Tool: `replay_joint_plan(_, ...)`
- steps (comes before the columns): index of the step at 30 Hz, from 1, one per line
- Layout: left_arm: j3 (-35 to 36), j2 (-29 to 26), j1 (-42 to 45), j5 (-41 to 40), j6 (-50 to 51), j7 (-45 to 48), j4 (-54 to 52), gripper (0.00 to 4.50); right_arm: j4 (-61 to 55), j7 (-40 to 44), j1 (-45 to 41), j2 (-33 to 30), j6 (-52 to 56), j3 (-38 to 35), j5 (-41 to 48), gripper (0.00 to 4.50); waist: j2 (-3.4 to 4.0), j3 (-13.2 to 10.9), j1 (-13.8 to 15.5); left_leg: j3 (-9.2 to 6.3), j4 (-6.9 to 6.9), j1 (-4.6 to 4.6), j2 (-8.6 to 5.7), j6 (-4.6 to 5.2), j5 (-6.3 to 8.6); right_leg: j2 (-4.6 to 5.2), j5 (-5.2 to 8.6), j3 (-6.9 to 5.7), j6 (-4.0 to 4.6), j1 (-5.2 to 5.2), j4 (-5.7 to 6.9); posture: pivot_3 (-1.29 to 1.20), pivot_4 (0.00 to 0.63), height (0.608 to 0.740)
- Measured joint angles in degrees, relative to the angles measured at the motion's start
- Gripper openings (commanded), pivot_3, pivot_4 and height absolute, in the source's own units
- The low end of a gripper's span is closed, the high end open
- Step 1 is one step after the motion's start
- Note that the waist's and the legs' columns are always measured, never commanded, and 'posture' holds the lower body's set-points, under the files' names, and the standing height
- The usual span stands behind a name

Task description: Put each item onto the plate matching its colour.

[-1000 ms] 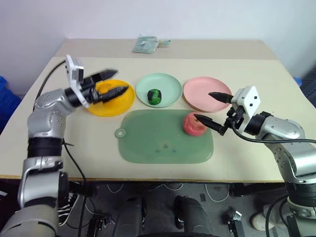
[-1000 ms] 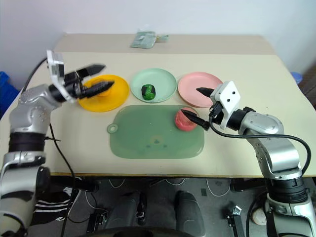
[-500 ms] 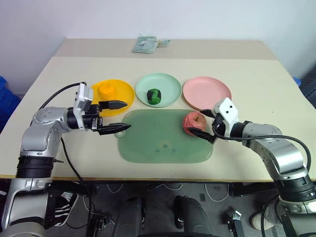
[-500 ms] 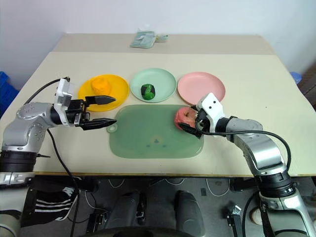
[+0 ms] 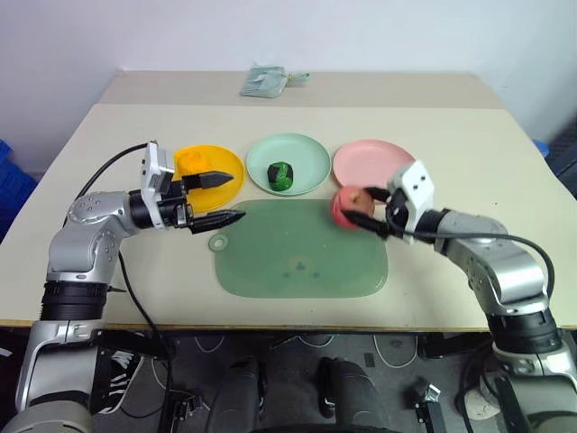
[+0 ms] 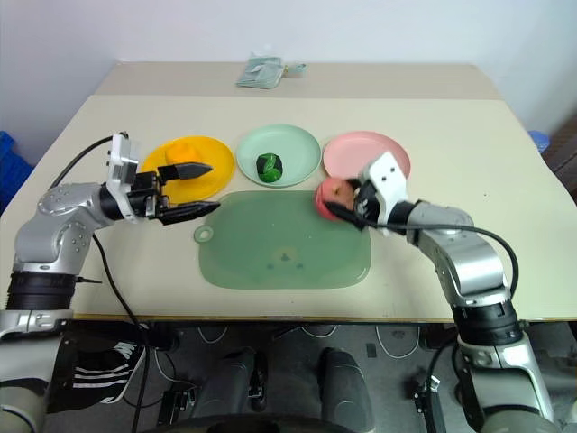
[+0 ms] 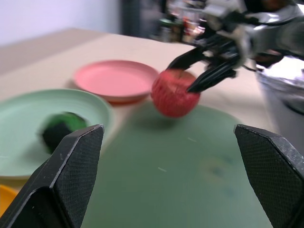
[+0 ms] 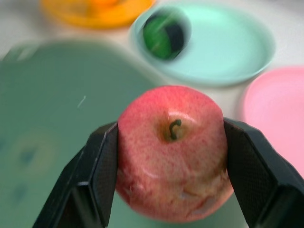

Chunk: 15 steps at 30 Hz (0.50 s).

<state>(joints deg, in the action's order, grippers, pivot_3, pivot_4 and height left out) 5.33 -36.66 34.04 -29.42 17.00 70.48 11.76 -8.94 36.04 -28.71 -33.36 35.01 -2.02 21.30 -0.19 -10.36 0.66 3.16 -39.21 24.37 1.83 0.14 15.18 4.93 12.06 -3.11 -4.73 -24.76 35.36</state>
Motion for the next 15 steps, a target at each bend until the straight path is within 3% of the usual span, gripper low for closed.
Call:
replay_joint_plan(4, 0.7, 2.45, 2.45, 0.76, -1.74, -3.68, 2.95, 4.5, 10.57, -4.96, -8.74, 0.54, -4.99, -1.45, -4.92, 2.69, -0.01, 0.0, -0.04, 0.02, 0.03, 0.0, -0.01, 0.0, 0.0, 0.01, -0.1, 0.0, -0.19, 0.01, -0.02, 0.0, 0.15, 0.74)
replay_joint_plan(9, 0.66, 3.27, 2.81, 1.46, -3.6, -4.26, 3.94, 4.5, 30.23, -8.69, -13.49, 1.25, -12.72, 1.43, -12.86, 2.69, 0.01, 0.0, -0.27, 0.03, 0.09, 0.01, -0.02, 0.0, 0.0, 0.0, -0.11, 0.0, -0.22, -0.02, 0.0, 0.0, 0.15, 0.74)
replay_joint_plan(10, 0.66, 3.25, 2.88, 1.69, -3.97, -4.44, 4.29, 4.5, 33.34, -8.93, -14.21, 1.69, -13.68, 1.44, -13.45, 3.63, 0.02, -0.01, -0.34, 0.03, 0.09, 0.01, -0.02, 0.0, 0.0, -0.01, -0.12, 0.0, -0.23, -0.04, 0.01, 0.0, 0.15, 0.74)
replay_joint_plan(11, 0.68, 3.16, 3.0, 2.12, -4.34, -4.74, 5.03, 4.5, 37.36, -9.13, -15.48, 2.58, -15.05, 1.41, -13.86, 3.87, 0.03, -0.02, -0.48, 0.03, 0.09, 0.0, -0.02, 0.0, -0.01, -0.01, -0.12, 0.01, -0.23, -0.04, 0.04, 0.0, 0.15, 0.74)
replay_joint_plan(12, 0.68, 3.17, 3.13, 2.48, -4.6, -4.89, 5.42, 4.5, 40.01, -9.22, -16.47, 3.21, -16.42, 1.45, -14.21, 4.45, 0.03, -0.02, -0.64, 0.03, 0.09, 0.01, -0.01, -0.01, -0.01, -0.01, -0.12, 0.01, -0.23, -0.05, 0.06, 0.0, 0.15, 0.74)
replay_joint_plan(15, 0.72, 3.18, 3.56, 2.59, -4.86, -5.44, 5.58, 4.5, 45.17, -9.54, -19.09, 3.79, -20.87, 1.55, -15.73, 4.49, 0.04, -0.02, -1.41, 0.02, 0.1, 0.01, -0.01, -0.01, -0.01, 0.0, -0.13, 0.01, -0.25, -0.06, 0.08, 0.0, 0.15, 0.74)
